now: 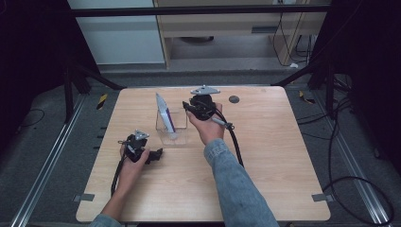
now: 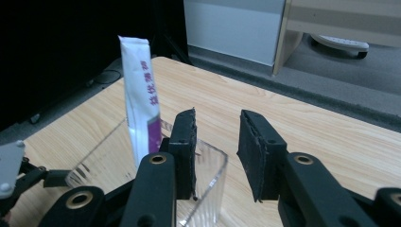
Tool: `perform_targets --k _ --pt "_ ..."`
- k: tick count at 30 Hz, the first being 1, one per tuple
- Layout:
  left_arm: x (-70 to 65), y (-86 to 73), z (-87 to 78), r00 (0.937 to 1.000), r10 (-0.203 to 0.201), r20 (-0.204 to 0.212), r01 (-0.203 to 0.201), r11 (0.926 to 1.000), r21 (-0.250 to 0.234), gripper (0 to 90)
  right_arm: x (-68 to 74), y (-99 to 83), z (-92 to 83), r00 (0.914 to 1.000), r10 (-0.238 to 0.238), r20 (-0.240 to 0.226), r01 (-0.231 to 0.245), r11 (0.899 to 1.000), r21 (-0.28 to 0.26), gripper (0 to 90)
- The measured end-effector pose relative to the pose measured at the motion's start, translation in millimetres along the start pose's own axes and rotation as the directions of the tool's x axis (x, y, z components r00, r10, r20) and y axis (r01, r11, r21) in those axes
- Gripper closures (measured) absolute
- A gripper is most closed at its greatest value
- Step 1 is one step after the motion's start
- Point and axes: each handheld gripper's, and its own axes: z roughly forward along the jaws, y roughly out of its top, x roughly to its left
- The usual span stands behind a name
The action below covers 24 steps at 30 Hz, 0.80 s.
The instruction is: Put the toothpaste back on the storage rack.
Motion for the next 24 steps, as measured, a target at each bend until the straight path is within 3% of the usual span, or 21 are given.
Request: perform_targets --k 11,24 --pt "-0.2 -0.2 -0.3 1.0000 -0.001 -0.001 0.001 1.0000 0.000 0.0 -22.4 -8.1 -16.0 0.9990 0.011 0.045 -0.011 1.000 0.013 62.2" --pt "0.0 0.0 0.0 1.0000 -0.001 -0.003 0.001 1.0000 -0.001 0.0 -40.5 -18.4 -29.8 0.9974 0.050 0.052 -0.053 0.997 0.055 30.5"
